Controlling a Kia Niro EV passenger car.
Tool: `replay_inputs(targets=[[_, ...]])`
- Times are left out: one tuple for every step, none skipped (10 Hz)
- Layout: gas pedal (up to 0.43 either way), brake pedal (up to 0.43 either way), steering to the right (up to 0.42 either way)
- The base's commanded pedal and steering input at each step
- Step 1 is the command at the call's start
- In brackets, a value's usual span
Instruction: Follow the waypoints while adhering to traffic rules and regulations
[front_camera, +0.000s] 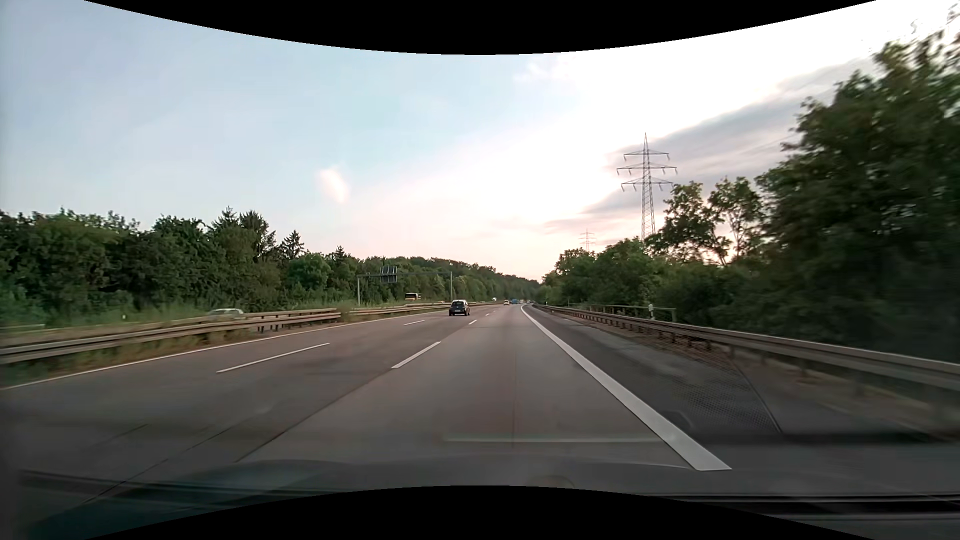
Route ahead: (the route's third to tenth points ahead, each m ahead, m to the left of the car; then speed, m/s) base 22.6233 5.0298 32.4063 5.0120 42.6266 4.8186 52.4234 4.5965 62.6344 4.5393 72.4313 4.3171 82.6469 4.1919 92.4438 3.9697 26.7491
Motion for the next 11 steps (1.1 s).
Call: replay_inputs(targets=[[0.228,0.0,-0.004],[0.24,0.0,-0.004],[0.24,0.0,-0.004],[0.24,0.0,-0.004],[0.24,0.0,-0.004],[0.24,0.0,-0.003],[0.24,0.0,-0.003],[0.24,0.0,-0.003],[0.24,0.0,-0.003],[0.24,0.0,-0.003],[0.24,0.0,-0.003]])
